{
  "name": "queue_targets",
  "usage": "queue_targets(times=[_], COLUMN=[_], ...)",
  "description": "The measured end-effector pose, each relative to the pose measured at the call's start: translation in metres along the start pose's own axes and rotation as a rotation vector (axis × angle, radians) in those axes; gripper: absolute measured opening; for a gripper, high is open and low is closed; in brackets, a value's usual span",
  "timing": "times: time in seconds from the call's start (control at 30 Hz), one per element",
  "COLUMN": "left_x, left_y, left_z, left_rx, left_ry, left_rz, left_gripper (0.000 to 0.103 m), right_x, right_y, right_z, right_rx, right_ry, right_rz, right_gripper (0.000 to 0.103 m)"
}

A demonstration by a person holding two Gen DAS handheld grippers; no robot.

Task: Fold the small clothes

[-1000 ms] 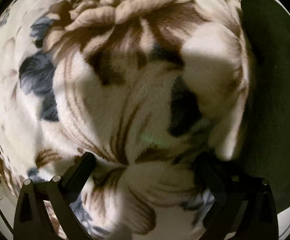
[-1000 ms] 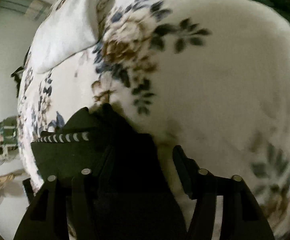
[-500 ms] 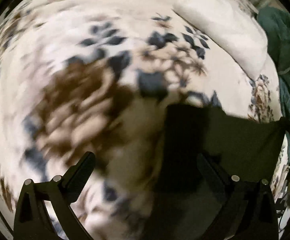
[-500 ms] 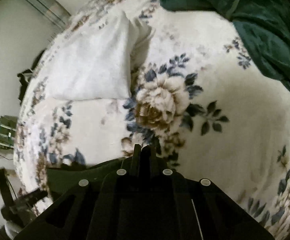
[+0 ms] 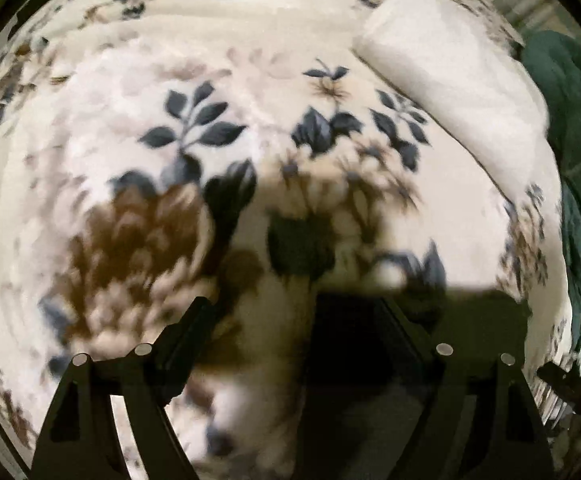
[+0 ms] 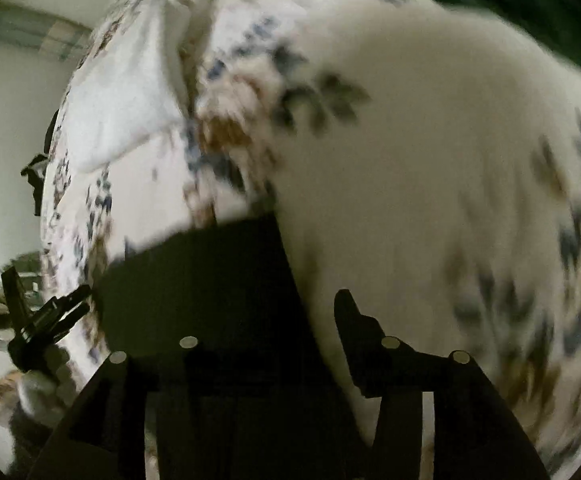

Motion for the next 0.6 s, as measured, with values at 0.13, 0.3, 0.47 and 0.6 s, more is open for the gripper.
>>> queue_targets(times=[0.13, 0.3, 0.47, 0.6], left_x=[-0.022, -0.019, -0.022, -0.018], left_y=[-0.001, -0.013, -0.015, -0.019], left_z=[-0.054, -0.114, -0.13, -0.126], left_rx=[0.035, 0.029, 0.036, 0.02], left_ry=[0.007, 0.092, 0.144, 0.156], left_rz=[0.009, -0.004, -0.023, -0.07], left_gripper=[0.082, 0.082, 0.082, 0.082], right_x=[0.004, 0.017, -0.021, -0.024], right_y=[-0.029, -0.043, -0.035, -0.049], right_z=[-0.058, -0.103, -0.111, -0.107], right_rx=[0.119, 0.213, 0.165, 0.167], right_ry=[0.107, 0.084, -0.057, -0.036], right_rz=[0.075, 0.105, 0.018, -0.053], right_gripper=[0.05, 0.008, 0.007, 0.006])
Point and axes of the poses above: each gripper's, at about its wrist camera, not at the fingertips, and x roughly the way its jaws point, y to its left, z to its top, the point moved 3 cm from there along x, roughly the way its jaws point, and after that the axes turned 1 degree about -y, right-handed, at the moved point
